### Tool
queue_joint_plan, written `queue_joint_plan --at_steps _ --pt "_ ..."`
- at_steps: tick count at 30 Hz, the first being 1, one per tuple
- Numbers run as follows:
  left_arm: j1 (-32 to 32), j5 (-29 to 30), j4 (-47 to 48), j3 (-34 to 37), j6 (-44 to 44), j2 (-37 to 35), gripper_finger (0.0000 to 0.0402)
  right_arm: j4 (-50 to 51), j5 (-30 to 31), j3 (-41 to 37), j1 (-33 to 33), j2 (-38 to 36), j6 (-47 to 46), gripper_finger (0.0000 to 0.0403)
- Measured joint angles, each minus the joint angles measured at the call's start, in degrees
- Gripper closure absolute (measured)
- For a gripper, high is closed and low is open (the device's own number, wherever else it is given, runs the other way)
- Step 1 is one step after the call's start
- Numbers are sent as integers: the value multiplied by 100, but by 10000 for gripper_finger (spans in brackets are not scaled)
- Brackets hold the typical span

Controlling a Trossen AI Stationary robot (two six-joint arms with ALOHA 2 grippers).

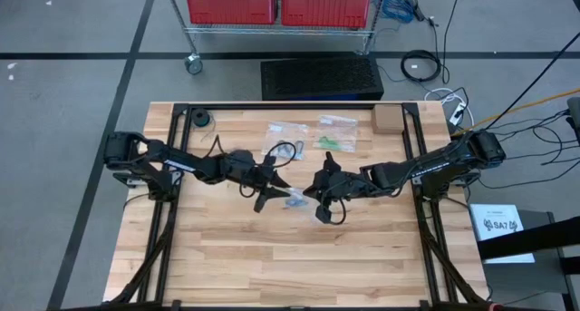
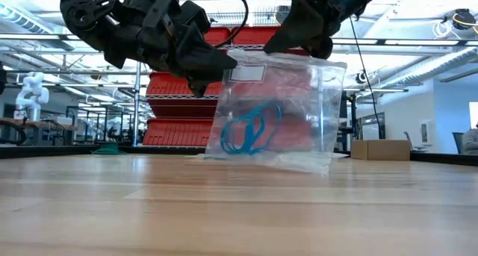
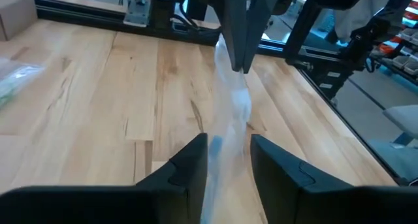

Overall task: Sort rubber bands
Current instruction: Close the bottom zip bag

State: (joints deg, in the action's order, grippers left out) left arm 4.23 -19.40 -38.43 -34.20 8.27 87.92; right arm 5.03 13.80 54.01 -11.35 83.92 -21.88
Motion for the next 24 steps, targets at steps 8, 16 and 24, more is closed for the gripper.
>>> queue_joint_plan --at_steps 8,16,24 --pt "0 4 -20 0 0 0 339 28 -1 59 0 0 32 403" --pt "-2 10 -189 0 -7 0 395 295 -24 76 0 0 -219 402" --pt "0 17 -142 0 -168 0 399 845 -17 688 94 0 -7 333"
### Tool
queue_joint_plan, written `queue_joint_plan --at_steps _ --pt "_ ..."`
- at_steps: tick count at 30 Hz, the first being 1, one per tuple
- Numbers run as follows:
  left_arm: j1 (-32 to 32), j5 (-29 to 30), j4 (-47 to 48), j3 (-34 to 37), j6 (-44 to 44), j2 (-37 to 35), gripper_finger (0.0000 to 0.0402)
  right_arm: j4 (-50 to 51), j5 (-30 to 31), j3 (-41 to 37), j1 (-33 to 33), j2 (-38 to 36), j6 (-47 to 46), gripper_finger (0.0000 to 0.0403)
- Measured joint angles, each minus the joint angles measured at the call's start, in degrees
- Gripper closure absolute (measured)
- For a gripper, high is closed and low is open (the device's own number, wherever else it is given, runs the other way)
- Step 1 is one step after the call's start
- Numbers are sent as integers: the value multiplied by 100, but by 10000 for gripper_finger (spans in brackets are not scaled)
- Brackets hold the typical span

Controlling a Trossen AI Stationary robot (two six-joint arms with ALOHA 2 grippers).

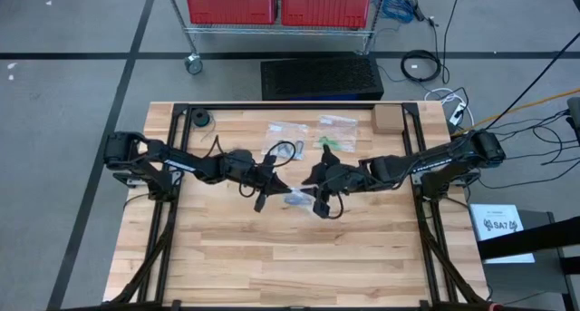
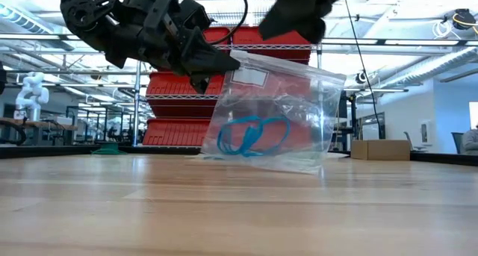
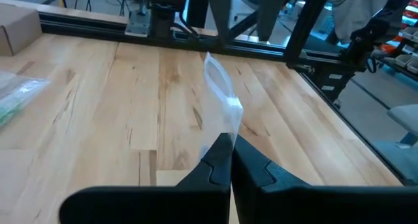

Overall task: Sort rubber bands
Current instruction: Close the bottom zip bag

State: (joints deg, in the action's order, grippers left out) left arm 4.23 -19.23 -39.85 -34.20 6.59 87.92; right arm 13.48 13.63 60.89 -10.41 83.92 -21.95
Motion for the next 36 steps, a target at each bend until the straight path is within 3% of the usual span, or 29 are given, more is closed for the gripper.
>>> queue_joint_plan --at_steps 6,12,36 --pt "0 0 -7 0 -123 0 400 -183 -62 167 155 65 505 270" --pt "-2 0 -5 0 -138 0 400 -285 -353 165 340 338 489 242" --pt "-2 171 -11 0 -151 0 401 -466 -649 156 527 643 485 293"
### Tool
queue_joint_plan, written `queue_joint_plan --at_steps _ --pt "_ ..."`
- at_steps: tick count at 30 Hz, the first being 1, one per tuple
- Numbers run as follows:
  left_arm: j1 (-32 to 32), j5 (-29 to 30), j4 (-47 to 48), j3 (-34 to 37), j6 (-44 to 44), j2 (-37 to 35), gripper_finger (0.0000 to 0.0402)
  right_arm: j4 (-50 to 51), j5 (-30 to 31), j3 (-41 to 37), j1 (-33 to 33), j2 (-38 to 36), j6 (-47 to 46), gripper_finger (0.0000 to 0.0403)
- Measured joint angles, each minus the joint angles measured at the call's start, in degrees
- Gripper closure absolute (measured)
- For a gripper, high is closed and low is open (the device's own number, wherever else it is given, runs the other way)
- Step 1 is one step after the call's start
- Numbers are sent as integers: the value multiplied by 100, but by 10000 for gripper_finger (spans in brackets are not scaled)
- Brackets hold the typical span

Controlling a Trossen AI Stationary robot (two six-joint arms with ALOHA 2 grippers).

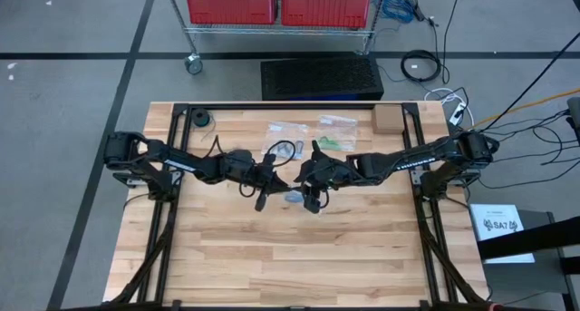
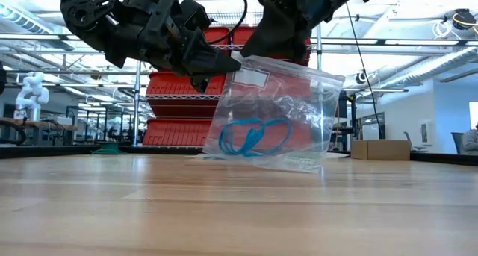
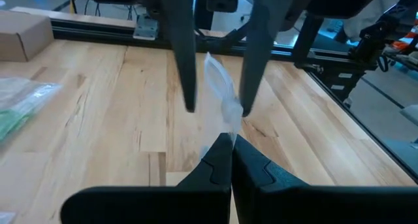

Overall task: Sort rubber bands
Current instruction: Close the bottom zip bag

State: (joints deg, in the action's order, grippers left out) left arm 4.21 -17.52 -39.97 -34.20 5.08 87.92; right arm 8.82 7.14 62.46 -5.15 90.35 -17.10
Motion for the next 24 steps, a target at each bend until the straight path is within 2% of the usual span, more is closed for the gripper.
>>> queue_joint_plan --at_steps 8,16,24 --pt "20 28 -11 0 0 0 401 -32 -160 2 34 57 24 320" --pt "26 131 -4 0 13 0 401 7 -129 0 35 70 131 392" --pt "26 149 -17 0 18 2 401 248 -116 7 34 69 43 392"
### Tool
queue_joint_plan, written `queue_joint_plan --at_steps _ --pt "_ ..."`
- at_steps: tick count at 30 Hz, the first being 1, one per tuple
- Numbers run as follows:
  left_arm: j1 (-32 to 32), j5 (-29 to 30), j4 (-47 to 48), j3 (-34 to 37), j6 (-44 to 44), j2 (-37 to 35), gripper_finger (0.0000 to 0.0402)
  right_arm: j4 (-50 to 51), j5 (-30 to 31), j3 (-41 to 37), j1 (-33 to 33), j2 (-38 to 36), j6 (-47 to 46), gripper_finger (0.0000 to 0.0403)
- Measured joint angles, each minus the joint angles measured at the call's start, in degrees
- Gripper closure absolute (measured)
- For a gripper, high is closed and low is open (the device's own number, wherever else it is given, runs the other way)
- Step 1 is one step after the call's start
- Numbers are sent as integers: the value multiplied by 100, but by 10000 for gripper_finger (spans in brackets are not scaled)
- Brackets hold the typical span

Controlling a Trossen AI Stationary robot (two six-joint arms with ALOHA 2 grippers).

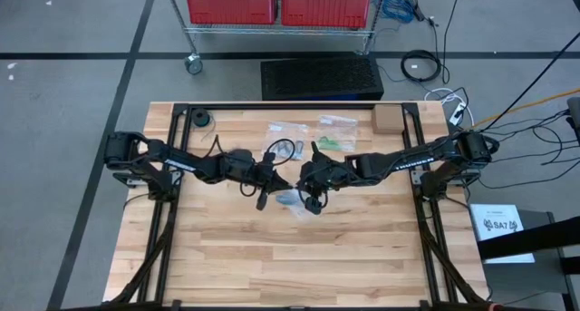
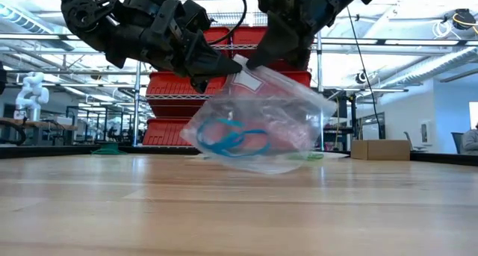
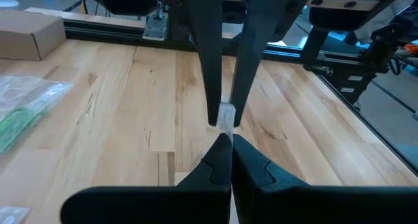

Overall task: Sort rubber bands
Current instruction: Close the bottom zip bag

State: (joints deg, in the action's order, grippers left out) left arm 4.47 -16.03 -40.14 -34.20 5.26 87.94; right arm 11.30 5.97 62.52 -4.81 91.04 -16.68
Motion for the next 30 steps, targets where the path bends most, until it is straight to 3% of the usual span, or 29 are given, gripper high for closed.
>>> queue_joint_plan --at_steps 30 --pt "4 14 -135 0 23 2 402 1782 -185 -2 -398 -189 -840 396"
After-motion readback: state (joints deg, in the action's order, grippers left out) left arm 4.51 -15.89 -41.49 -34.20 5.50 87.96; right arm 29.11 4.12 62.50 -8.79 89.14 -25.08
